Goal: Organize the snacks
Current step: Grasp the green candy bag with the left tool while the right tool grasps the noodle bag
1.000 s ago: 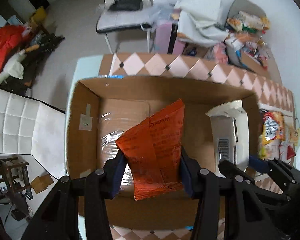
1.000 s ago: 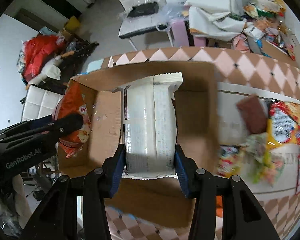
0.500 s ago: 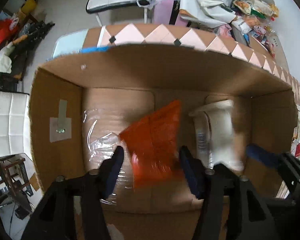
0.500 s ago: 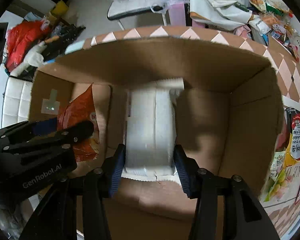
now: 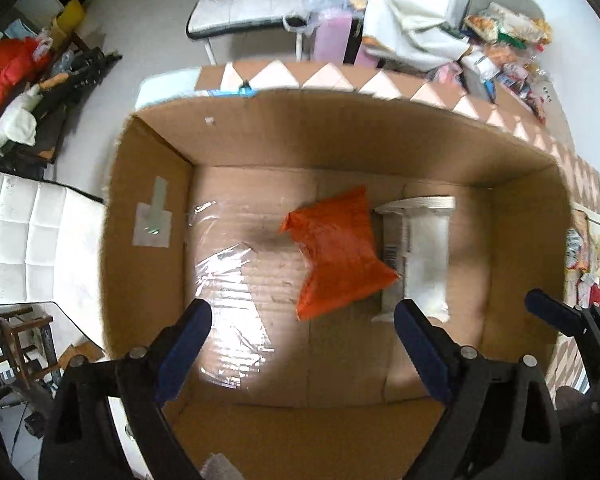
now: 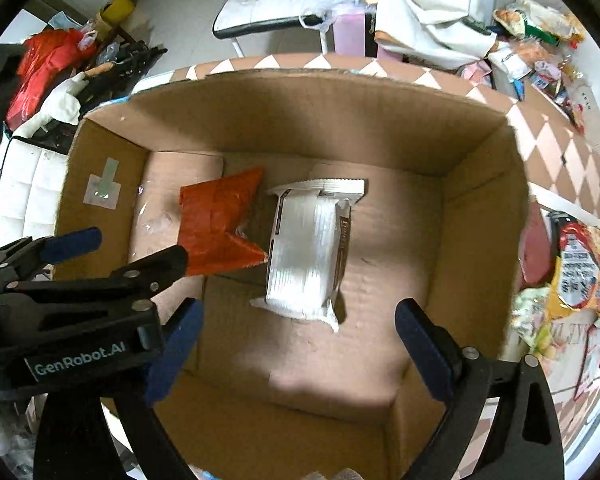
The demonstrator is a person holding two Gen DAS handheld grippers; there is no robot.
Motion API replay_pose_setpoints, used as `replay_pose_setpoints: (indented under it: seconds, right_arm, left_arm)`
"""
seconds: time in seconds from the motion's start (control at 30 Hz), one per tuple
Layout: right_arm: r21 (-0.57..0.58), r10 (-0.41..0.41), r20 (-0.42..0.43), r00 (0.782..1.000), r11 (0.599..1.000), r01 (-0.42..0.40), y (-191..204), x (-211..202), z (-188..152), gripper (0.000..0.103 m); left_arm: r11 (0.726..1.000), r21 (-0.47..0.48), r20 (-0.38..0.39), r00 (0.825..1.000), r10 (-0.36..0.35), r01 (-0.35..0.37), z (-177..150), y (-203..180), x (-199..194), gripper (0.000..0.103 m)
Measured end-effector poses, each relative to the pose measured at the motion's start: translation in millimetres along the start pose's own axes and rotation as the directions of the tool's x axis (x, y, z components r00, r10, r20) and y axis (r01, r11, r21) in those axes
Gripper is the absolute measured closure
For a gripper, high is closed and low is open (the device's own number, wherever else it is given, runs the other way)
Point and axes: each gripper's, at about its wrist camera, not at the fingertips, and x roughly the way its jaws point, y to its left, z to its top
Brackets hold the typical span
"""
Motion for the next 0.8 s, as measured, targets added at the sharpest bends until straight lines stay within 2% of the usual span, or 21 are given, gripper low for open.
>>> replay_pose_setpoints:
  seconds: [0.1, 0.27, 0.33, 0.43, 0.53, 0.63, 0.7, 0.8]
  right_arm:
    - [-0.005, 0.009, 0.032, 0.999, 1.0, -0.008, -1, -21, -13, 0.004]
    - [0.002, 0.07, 0.087, 0.994, 0.998, -0.07, -14, -68, -42, 0.004]
    - [0.007, 0.102, 0.109, 0.989, 0.995, -0.103, -29, -89, -54, 0.004]
    - [0.006, 0.108, 0.132, 0.985, 0.994, -0.109, -63, -118, -69, 0.004]
    - [-0.007, 0.063, 0.134, 0.989, 0.998, -0.063, -114, -142, -74, 0.004]
    - [-0.066, -0.041, 0.105, 0.994, 0.997, 0.048, -171, -154, -69, 0.004]
    - [-0.159, -0.141, 0.068, 0.988, 0.976, 0.15, -209, -150, -63, 0.004]
    - [-0.289, -0.223, -0.009, 0.975, 0.934, 0.211, -248, -134, -51, 0.004]
  left_arm:
    - [1.0, 0.006, 0.061, 0.998, 0.007, -0.008, -15, -6, -27, 0.01]
    - [1.0, 0.019, 0.18, 0.984, 0.014, -0.018, -36, -31, -78, 0.01]
    - [1.0, 0.028, 0.217, 0.976, 0.0, -0.006, -41, -45, -97, 0.01]
    - [0.999, 0.028, 0.239, 0.971, -0.021, 0.015, -43, -74, -111, 0.01]
    - [0.998, 0.041, 0.227, 0.973, -0.053, 0.045, -45, -108, -111, 0.01]
    - [0.998, 0.046, 0.199, 0.978, -0.06, 0.052, -45, -153, -96, 0.01]
    - [0.997, 0.045, 0.165, 0.983, -0.074, 0.067, -47, -186, -80, 0.01]
    - [0.997, 0.041, 0.137, 0.988, -0.073, 0.068, -56, -228, -61, 0.01]
